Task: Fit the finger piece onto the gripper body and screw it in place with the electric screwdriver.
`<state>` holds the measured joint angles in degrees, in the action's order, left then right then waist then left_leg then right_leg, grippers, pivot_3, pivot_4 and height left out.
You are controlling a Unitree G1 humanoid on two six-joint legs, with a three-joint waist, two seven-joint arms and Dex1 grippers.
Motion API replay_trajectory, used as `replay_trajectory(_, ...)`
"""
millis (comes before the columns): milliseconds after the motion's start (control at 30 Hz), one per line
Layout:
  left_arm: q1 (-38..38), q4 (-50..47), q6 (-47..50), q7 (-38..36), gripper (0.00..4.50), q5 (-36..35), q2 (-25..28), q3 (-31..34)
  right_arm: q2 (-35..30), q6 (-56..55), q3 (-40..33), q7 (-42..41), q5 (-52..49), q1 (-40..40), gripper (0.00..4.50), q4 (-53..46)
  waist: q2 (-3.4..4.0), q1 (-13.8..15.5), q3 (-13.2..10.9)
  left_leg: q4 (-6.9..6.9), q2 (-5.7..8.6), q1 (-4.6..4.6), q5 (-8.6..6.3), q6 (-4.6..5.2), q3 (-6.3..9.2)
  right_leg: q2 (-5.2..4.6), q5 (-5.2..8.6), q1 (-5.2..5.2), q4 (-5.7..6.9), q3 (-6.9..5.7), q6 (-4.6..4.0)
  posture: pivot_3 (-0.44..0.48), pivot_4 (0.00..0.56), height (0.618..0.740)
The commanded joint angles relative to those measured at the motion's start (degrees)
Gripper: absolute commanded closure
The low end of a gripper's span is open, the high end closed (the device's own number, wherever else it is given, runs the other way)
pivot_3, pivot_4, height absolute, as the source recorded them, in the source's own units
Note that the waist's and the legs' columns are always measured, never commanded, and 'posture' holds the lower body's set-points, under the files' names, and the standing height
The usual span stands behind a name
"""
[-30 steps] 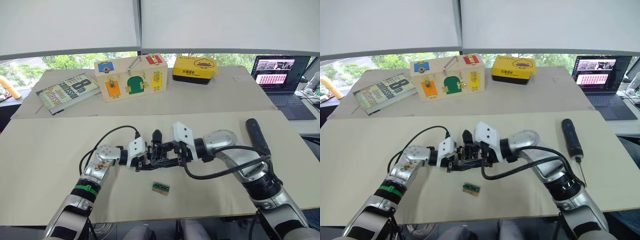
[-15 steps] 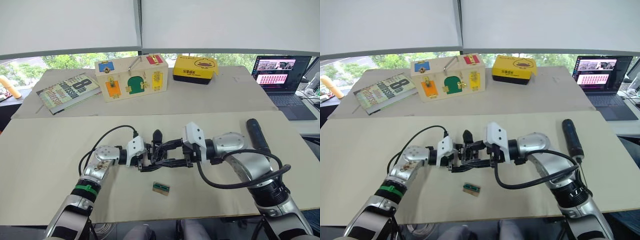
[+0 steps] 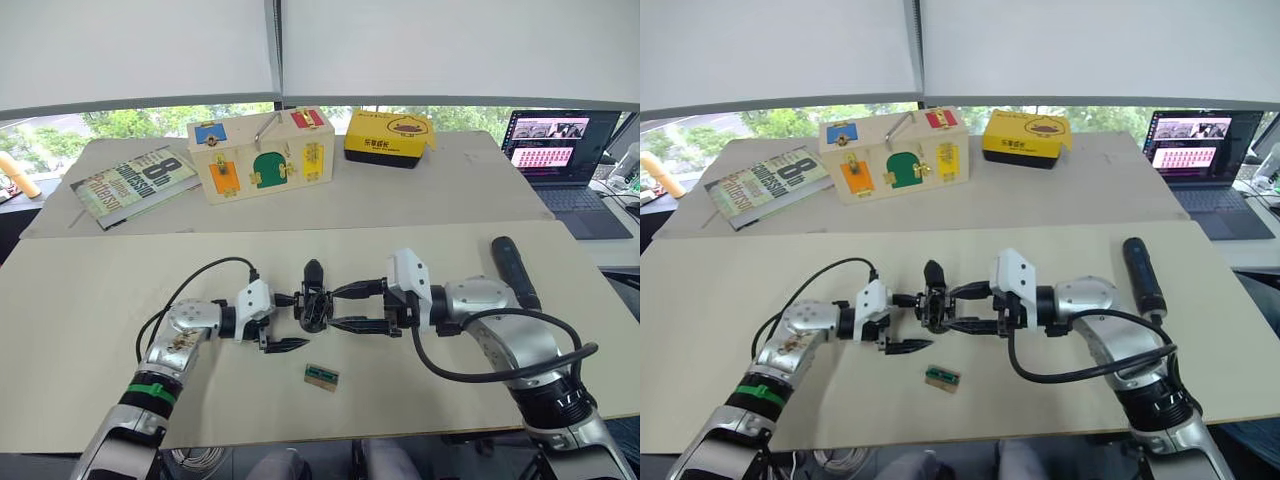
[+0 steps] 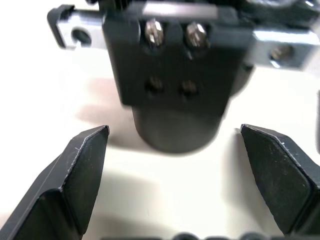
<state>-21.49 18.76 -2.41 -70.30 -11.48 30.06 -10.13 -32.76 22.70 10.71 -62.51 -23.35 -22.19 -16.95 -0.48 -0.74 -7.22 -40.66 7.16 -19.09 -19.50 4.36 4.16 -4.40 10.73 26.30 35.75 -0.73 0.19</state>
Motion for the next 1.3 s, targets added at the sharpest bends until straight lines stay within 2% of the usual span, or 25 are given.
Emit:
replay_trajectory(33,4.1,-3.9,4.0,-3.0,0.05,-4.2,4.1,3.5,-2.4,-0.8,-5.9,-0.2,-3.8,3.1,2.03,-4.4,0.02,0.1,-0.1,0.0,0.0,-0.01,0.0,0.0,0.0,0.0,0.0,0.0,-0.01,-0.01,0.0,0.0,0.15,0.74)
replay_trajectory(133,7.9,-9.2,6.0,-5.2,0.0,-8.6,8.3,7.6,-4.3,0.2,-12.4,1.5,-7.3,7.9,1.2,-8.0,0.07,0.1,-0.3,0.01,0.0,-0.07,-0.01,0.0,0.01,0.0,0.0,0.05,-0.02,-0.01,0.0,0.0,0.15,0.74)
replay_trajectory(233,11.0,-14.3,8.0,-6.8,0.0,-14.6,10.7,12.7,-7.6,0.0,-17.7,1.9,-7.7,14.8,0.13,-11.1,0.11,0.6,-0.4,0.01,0.01,-0.11,-0.03,0.02,0.01,-0.01,0.0,0.04,-0.07,-0.01,0.0,0.0,0.15,0.74)
replay_trajectory(267,10.8,-15.6,7.9,-6.4,0.0,-16.4,10.8,14.9,-8.6,-0.4,-20.0,2.3,-7.5,17.9,0.03,-11.9,0.11,1.0,-0.5,0.01,0.0,-0.1,-0.03,0.02,0.01,-0.01,0.0,0.03,-0.09,-0.02,0.0,0.0,0.15,0.74)
replay_trajectory(367,9.7,-19.2,10.7,-6.6,0.0,-20.2,12.7,18.4,-10.4,-0.9,-26.2,3.4,-7.2,26.0,0.03,-13.9,0.05,2.3,-0.7,0.0,0.0,-0.15,-0.03,0.03,0.08,-0.01,-0.01,-0.02,-0.22,-0.08,0.03,0.0,0.15,0.74)
replay_trajectory(533,11.4,-27.0,20.0,-9.4,0.0,-26.9,18.5,20.7,-8.9,1.4,-37.1,8.5,-9.2,37.4,0.03,-17.9,0.14,2.1,-0.8,0.0,0.03,-0.12,-0.04,0.02,0.06,-0.01,-0.03,-0.08,-0.3,-0.05,0.07,0.0,0.15,0.74)
replay_trajectory(600,13.3,-30.2,23.9,-9.8,0.0,-30.3,20.1,22.0,-6.4,3.4,-41.5,11.4,-11.4,42.5,0.03,-19.6,0.14,1.8,-0.8,0.08,0.01,-0.07,-0.04,0.01,0.05,0.02,-0.03,-0.08,-0.31,-0.05,0.06,0.0,0.15,0.74)
replay_trajectory(700,13.9,-31.9,25.3,-9.9,0.0,-31.6,20.6,22.8,-0.9,3.6,-45.6,17.5,-13.2,47.3,0.03,-22.0,0.16,1.6,-0.8,0.3,0.0,0.01,-0.01,-0.03,0.06,0.03,-0.02,-0.1,-0.35,-0.03,0.04,0.0,0.15,0.74)
replay_trajectory(800,8.8,-32.3,29.0,-7.2,0.0,-35.2,19.9,23.4,1.6,4.3,-46.8,24.0,-10.3,49.0,0.03,-22.8,0.16,1.6,-0.9,0.42,0.01,0.05,-0.23,-0.54,0.05,0.02,-0.03,-0.14,-0.41,0.01,0.04,0.0,0.15,0.74)
replay_trajectory(933,1.2,-33.4,35.5,-4.4,0.0,-40.4,19.0,22.1,-1.1,12.9,-47.7,34.6,-7.2,43.5,0.03,-18.6,0.1,1.4,-0.9,0.39,0.04,0.11,-0.21,-0.62,0.04,0.02,-0.2,-0.26,-0.46,0.02,0.07,0.0,0.15,0.74)
replay_trajectory(1033,-3.9,-33.5,37.5,-2.0,0.0,-41.4,17.0,20.7,-6.7,19.3,-47.5,35.3,-9.0,36.8,0.03,-14.2,0.17,1.2,-1.0,0.4,0.07,0.14,-0.19,-0.62,-0.07,0.01,-0.23,-0.22,-0.44,0.08,0.05,0.0,0.15,0.74)
replay_trajectory(1133,-6.2,-34.0,40.2,-0.8,0.0,-42.6,16.0,19.6,-13.4,29.1,-45.5,36.3,-10.3,27.7,0.03,-5.5,0.17,0.9,-1.0,0.43,-0.02,0.14,0.11,-0.33,-0.06,0.03,-0.19,-0.16,-0.42,0.04,-0.09,0.0,0.15,0.74)
replay_trajectory(1233,-7.0,-34.4,41.1,-0.5,0.0,-42.8,15.0,19.0,-16.7,30.8,-42.1,35.9,-8.4,21.6,0.03,1.7,0.14,1.0,-1.0,0.5,-0.07,0.09,0.16,-0.28,-0.03,0.04,-0.15,-0.11,-0.46,0.0,-0.16,0.0,0.15,0.74)
replay_trajectory(1300,-6.7,-34.8,40.3,-2.0,0.0,-41.1,15.3,17.4,-17.6,31.4,-36.9,36.4,-5.7,15.0,0.03,10.5,0.1,1.0,-1.0,0.5,-0.08,0.06,0.16,-0.27,-0.03,0.04,-0.15,-0.11,-0.51,0.0,-0.16,0.0,0.15,0.74)
